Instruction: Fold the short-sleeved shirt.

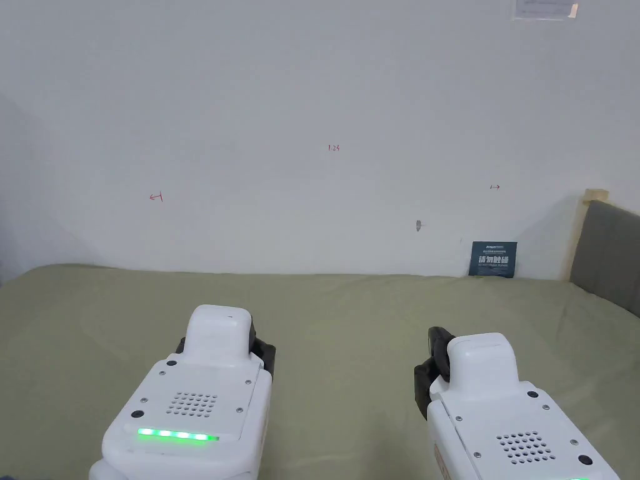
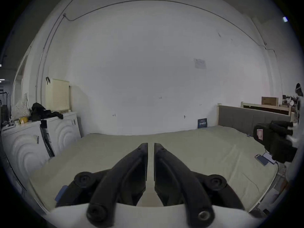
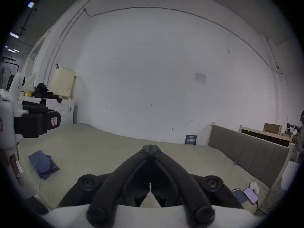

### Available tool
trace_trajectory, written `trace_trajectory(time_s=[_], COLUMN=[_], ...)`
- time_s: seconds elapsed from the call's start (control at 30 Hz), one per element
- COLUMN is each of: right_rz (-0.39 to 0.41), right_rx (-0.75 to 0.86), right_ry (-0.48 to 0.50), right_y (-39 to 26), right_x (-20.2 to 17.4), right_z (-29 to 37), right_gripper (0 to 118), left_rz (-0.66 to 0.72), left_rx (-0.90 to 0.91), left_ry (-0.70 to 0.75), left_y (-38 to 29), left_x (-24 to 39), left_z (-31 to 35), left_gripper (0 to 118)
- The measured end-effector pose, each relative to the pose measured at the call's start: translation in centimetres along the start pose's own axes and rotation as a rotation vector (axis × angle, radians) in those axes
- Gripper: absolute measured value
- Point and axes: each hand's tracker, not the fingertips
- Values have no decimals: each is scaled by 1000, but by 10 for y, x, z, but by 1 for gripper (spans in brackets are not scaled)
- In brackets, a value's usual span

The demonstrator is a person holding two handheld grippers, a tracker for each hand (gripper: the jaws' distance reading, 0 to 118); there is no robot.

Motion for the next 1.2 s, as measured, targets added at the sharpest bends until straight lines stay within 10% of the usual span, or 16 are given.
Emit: trace_trajectory(time_s=[0.3,0.37,0.4,0.47,0.5,0.53,0.97,1.2], right_rz=[-7,-9,-11,-18,-18,-38,-32,-49], right_rx=[19,21,16,-11,-7,40,15,-7], right_ry=[-7,-23,-25,-29,-38,-68,-35,-19], right_y=[7,7,8,11,11,11,24,22], right_x=[0,2,5,8,9,11,9,12], right_z=[-1,-1,-2,-5,-5,0,1,2], right_gripper=[4,48,91,106,116,118,118,118], left_rz=[23,15,13,2,19,26,100,37], left_rx=[20,31,32,26,20,-4,-121,-124], left_ry=[20,18,24,61,64,71,-141,26], left_y=[6,6,6,6,7,7,32,30], left_x=[-10,-9,-9,-8,-9,-11,-20,-8], left_z=[3,4,5,1,-3,-7,9,0], left_gripper=[8,18,55,68,95,118,118,118])
